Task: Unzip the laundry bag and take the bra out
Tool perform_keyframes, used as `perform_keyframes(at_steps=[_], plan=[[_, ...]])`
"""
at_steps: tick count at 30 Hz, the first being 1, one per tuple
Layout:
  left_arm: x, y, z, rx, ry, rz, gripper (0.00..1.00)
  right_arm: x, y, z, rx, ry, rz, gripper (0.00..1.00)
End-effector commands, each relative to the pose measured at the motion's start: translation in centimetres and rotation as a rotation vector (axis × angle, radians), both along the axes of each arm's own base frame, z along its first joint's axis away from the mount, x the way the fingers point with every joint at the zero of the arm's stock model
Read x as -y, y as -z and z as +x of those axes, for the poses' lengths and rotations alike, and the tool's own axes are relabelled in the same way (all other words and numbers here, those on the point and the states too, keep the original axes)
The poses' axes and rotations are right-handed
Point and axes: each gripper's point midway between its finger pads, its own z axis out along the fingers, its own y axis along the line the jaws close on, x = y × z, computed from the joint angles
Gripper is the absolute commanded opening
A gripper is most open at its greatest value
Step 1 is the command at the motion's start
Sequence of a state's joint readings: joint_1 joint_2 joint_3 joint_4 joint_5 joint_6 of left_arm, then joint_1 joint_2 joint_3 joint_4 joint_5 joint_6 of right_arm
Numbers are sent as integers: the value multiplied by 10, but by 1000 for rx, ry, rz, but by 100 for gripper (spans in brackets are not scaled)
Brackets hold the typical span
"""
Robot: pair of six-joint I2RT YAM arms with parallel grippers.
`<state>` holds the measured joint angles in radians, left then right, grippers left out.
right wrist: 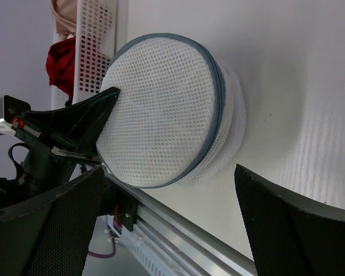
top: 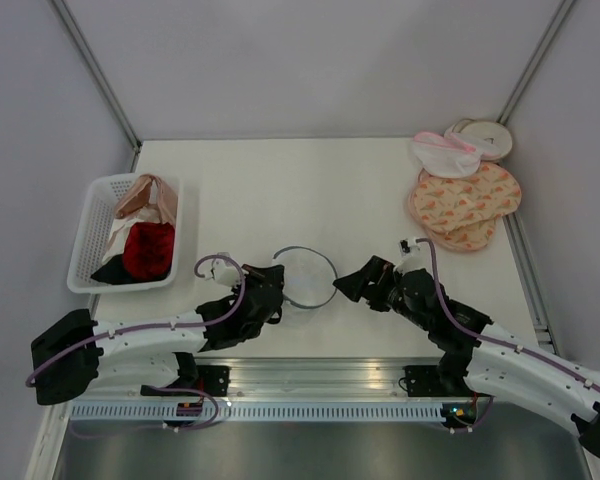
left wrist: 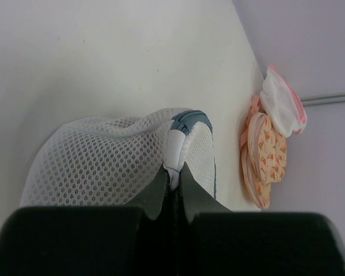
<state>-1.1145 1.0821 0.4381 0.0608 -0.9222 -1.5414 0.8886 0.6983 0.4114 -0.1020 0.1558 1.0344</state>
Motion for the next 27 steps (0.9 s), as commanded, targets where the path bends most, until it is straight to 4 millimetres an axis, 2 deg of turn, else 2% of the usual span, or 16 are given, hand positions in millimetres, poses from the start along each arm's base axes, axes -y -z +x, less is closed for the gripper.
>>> perform_keyframes(at_steps=[1,4,8,9,11,13,15,16,18,21,22,23,24,25,27], plan=[[-11,-17,4,87,-151,-96,2,-15,-5,-7,-105,23,236,98],[-6,-20,-5,106,-132,-95,2,-25,-5,-14,-161,-10,348,95],[-1,-24,-16,115,-94,-121,2,-33,1,-17,-215,-26,398,92],[-1,-24,-18,117,-85,-116,2,-36,-6,-16,-202,-33,429,91],[2,-20,-23,111,-66,-115,2,-41,-6,-20,-218,-68,447,91],[4,-16,-26,105,-58,-118,2,-46,-17,-20,-207,-89,492,89],[6,-11,-31,101,-48,-125,2,-52,-15,-22,-224,-116,488,85],[7,-9,-32,99,-44,-122,2,-55,-17,-23,-229,-129,494,78],[8,-9,-34,100,-37,-118,2,-59,-9,-25,-259,-148,475,70],[10,-11,-36,102,-18,-102,2,-60,2,-24,-269,-143,439,46],[12,-13,-37,99,-1,-105,2,-60,2,-22,-263,-138,425,32],[13,-14,-38,99,11,-99,2,-59,3,-20,-241,-134,396,23],[14,-14,-39,102,38,-66,2,-55,16,-20,-258,-119,337,15],[22,-19,-41,107,77,-82,2,-55,9,-13,-227,-98,317,3],[31,-20,-49,124,190,-6,2,-47,18,-10,-203,-93,210,0]])
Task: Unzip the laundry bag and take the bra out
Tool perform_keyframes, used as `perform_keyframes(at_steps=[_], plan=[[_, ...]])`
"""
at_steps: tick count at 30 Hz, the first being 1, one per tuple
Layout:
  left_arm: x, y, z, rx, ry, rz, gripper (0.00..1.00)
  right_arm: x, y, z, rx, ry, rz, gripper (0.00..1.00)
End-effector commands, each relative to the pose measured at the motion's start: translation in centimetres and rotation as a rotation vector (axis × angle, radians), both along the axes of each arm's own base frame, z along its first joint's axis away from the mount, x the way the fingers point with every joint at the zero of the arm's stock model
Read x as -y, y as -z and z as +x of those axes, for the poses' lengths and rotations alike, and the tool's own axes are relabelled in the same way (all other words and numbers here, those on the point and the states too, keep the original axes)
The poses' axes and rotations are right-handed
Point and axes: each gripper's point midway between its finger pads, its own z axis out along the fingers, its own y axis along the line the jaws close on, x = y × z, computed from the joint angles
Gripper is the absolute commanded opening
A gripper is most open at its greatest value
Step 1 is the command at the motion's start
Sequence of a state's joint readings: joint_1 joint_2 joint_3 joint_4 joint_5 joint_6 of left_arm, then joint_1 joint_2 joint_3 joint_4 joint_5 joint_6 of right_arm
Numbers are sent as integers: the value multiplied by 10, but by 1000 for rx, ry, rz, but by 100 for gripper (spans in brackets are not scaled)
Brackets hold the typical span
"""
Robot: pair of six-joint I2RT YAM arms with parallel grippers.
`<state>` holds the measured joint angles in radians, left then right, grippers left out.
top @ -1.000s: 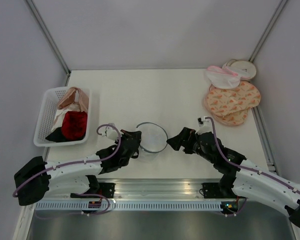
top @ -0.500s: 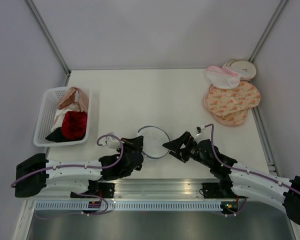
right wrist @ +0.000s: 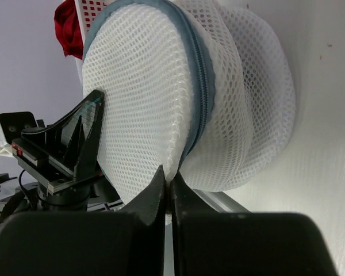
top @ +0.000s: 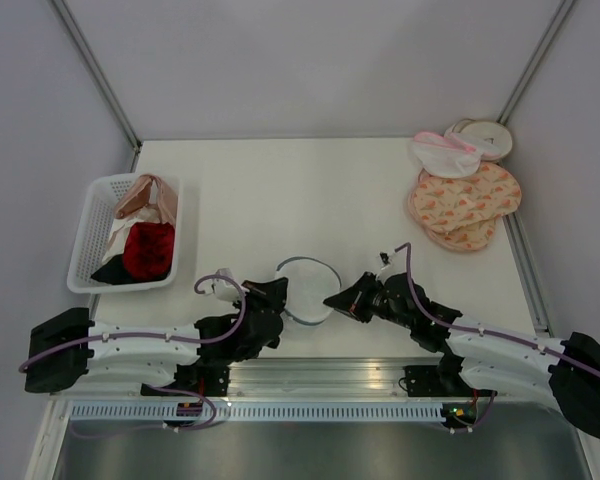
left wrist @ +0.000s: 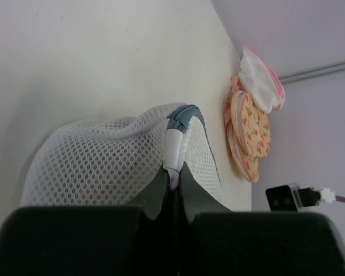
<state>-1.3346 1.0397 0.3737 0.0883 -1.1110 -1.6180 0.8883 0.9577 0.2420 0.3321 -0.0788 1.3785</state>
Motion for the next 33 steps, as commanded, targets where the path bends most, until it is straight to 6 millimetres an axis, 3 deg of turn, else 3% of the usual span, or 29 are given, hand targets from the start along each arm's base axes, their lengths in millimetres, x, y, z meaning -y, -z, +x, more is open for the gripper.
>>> perform_keyframes(at_steps=[1,2,4,5,8,10,16,17,19,24,25,27,30,32,33], plan=[[22,-15,-14,46,183,57,7,-1,-36,21,145,9,-64,0],[24,-20,-17,68,217,41,24,1,-38,25,171,4,-100,0],[29,-20,-25,109,316,90,46,9,-46,34,243,-30,-200,0],[29,-20,-29,140,346,78,65,11,-46,38,259,-41,-238,0],[26,-23,-40,209,449,128,88,26,-44,51,303,-93,-395,0],[24,-33,-49,250,504,108,95,36,-37,61,303,-124,-495,1],[6,-31,-56,269,530,115,100,45,-11,80,249,-187,-546,0],[3,-21,-56,263,528,126,100,44,-8,81,248,-200,-539,0],[4,-27,-58,318,538,102,100,45,-1,85,235,-216,-523,0],[13,-12,-52,296,613,219,100,56,9,98,229,-218,-570,0],[13,-17,-42,296,600,215,100,56,13,98,220,-232,-574,0],[23,-3,-40,254,667,249,100,58,14,102,224,-245,-583,0],[27,8,-20,236,668,271,100,59,15,103,219,-260,-575,0],[31,-1,-3,265,651,250,100,56,13,101,227,-278,-552,0],[40,4,-1,249,692,253,100,55,10,100,236,-284,-544,0]])
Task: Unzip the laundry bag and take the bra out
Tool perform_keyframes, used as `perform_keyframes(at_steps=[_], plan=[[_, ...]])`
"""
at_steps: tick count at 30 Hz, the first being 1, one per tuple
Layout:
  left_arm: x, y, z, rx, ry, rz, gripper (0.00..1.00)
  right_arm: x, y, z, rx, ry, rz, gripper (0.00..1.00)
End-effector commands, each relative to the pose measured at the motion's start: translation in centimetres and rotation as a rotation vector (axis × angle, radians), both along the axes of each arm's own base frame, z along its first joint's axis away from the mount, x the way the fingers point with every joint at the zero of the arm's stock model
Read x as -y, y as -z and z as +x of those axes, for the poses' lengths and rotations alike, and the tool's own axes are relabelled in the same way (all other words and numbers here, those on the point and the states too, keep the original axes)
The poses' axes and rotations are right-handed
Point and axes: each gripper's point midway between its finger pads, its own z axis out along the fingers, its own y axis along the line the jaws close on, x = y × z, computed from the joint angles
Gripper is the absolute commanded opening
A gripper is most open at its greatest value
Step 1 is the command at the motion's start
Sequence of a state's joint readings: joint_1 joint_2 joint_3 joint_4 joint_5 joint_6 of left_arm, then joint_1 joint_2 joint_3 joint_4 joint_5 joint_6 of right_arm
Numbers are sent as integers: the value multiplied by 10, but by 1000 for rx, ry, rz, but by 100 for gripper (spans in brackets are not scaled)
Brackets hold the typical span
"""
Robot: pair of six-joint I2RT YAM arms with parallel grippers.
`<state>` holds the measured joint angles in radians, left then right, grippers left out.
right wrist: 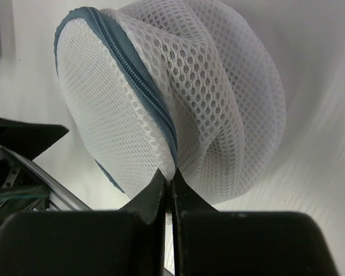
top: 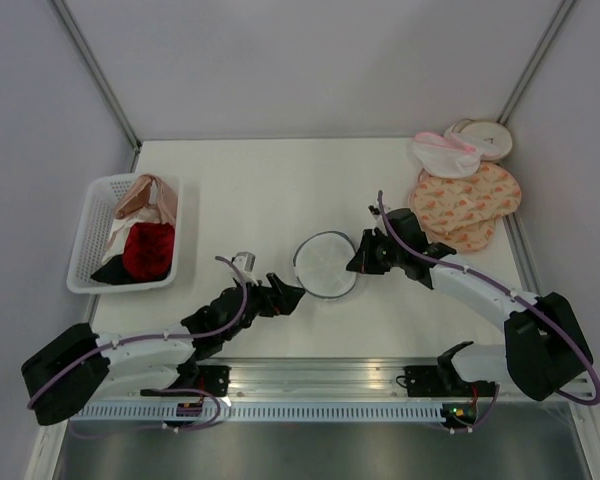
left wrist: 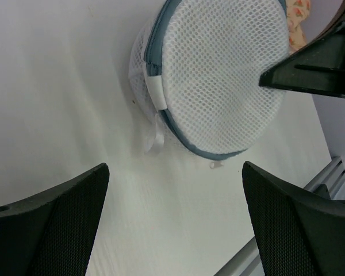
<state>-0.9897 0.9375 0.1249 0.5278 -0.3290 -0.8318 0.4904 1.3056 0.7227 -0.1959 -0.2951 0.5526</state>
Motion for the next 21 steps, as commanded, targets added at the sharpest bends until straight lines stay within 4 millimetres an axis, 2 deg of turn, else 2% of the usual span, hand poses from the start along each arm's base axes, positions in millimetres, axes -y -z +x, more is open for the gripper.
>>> perform_keyframes(at_steps=[1,2,3,5,6,9,11,12,14,15,16,17,19,20,21], plan=[[36,-38,13,95,139,-93,100,-9,-14,-3,26,-83,34,0],[44,-46,15,110,167,-120,100,-9,-16,-3,29,-90,38,0],[49,-35,19,90,181,-104,100,-10,-17,-4,33,-99,38,1],[62,-55,24,137,218,-179,100,-10,-18,-6,38,-115,34,0],[67,-50,29,127,216,-175,100,-9,-19,-6,41,-117,33,1],[85,-55,28,135,290,-205,94,-8,-21,-6,45,-120,31,0],[93,-55,23,129,346,-209,69,-4,-21,-3,49,-103,14,0],[95,-58,22,135,357,-214,40,-2,-22,-1,58,-93,9,0],[95,-56,20,123,366,-214,16,1,-25,2,67,-71,5,0],[92,-54,19,118,361,-211,7,3,-27,5,77,-54,1,0],[90,-50,17,103,359,-204,2,6,-28,8,86,-38,-8,0],[87,-55,17,108,345,-212,2,9,-30,9,88,-20,-17,0],[80,-49,16,77,313,-211,2,19,-35,17,118,39,-57,0],[73,-51,20,69,265,-212,2,23,-37,16,111,58,-76,22],[66,-46,20,56,239,-205,2,28,-44,16,139,69,-86,36]])
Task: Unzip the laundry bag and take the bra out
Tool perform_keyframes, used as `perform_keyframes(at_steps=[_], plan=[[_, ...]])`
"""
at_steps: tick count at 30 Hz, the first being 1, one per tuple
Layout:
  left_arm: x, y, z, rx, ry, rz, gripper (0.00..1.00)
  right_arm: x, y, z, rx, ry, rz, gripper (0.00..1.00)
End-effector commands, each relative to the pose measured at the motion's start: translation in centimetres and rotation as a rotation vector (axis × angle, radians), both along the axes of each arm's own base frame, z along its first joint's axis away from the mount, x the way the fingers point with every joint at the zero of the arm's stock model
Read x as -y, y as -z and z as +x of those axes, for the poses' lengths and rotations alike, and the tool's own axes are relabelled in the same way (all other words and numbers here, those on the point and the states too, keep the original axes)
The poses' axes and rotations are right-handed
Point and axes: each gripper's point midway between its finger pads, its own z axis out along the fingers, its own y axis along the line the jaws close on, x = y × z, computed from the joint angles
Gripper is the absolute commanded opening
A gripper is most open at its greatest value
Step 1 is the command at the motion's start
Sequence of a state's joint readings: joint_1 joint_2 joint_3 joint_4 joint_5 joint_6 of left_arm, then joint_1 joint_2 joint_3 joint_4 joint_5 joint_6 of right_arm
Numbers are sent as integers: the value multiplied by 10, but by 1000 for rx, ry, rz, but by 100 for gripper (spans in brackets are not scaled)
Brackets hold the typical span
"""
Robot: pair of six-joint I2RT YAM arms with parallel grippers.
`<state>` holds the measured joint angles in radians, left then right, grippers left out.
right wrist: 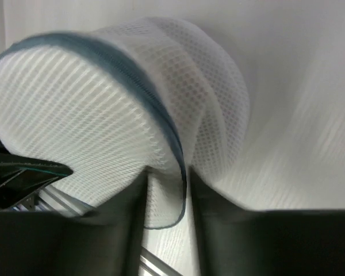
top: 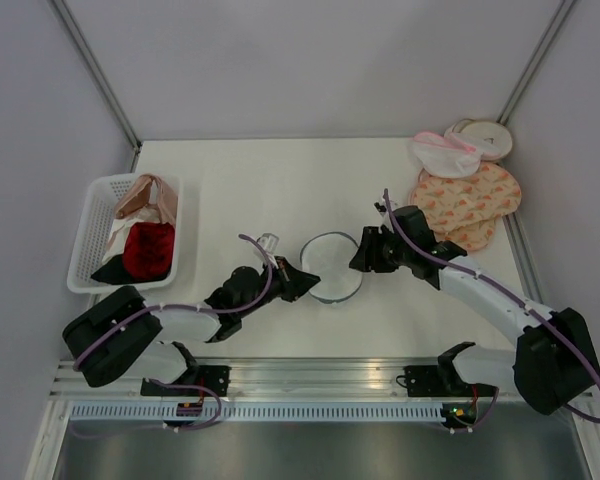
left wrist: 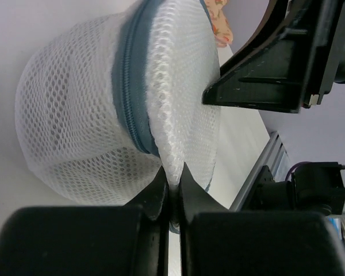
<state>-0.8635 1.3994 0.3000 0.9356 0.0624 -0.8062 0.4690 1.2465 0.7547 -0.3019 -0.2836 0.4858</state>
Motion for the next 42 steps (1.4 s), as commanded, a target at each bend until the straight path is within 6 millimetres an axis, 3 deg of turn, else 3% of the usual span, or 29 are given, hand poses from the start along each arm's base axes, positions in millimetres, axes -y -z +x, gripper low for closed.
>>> perform_keyframes(at_steps=[1,3,5,7,10,14,17,23,27,30,33,36,39,40,42], plan=[[-12,-16,-3,-17,-55,-60,2,20,-33,18,122,102,-58,60],[-24,-19,8,-27,-152,-56,2,28,-49,13,174,125,-61,75],[-34,-10,14,-67,-219,-21,2,38,-56,3,197,141,-74,83],[-34,-18,16,-65,-235,-38,2,37,-58,-6,202,126,-58,84],[-34,-21,18,-90,-255,-59,2,19,-57,-26,207,64,5,84],[-33,-23,20,-126,-272,-93,2,-32,-39,-74,191,-104,76,84],[-33,-29,19,-154,-282,-133,2,-53,-23,-90,184,-147,76,84],[-28,-45,15,-198,-260,-190,2,-79,-9,-91,233,-157,30,83],[-30,-43,11,-219,-259,-187,2,-91,-17,-84,275,-133,53,82],[-31,-41,8,-232,-254,-193,2,-90,-18,-71,309,-77,25,81],[-31,-38,4,-241,-239,-178,2,-85,-21,-60,341,-27,-4,79],[-32,-31,3,-250,-237,-156,2,-86,-31,-58,363,-22,10,67],[-32,-27,0,-259,-226,-153,2,-87,-32,-59,362,-34,12,48],[-32,-24,-1,-262,-227,-148,2,-87,-30,-60,356,-41,4,37],[-34,-22,-2,-266,-227,-148,2,-89,-27,-64,337,-57,2,27]])
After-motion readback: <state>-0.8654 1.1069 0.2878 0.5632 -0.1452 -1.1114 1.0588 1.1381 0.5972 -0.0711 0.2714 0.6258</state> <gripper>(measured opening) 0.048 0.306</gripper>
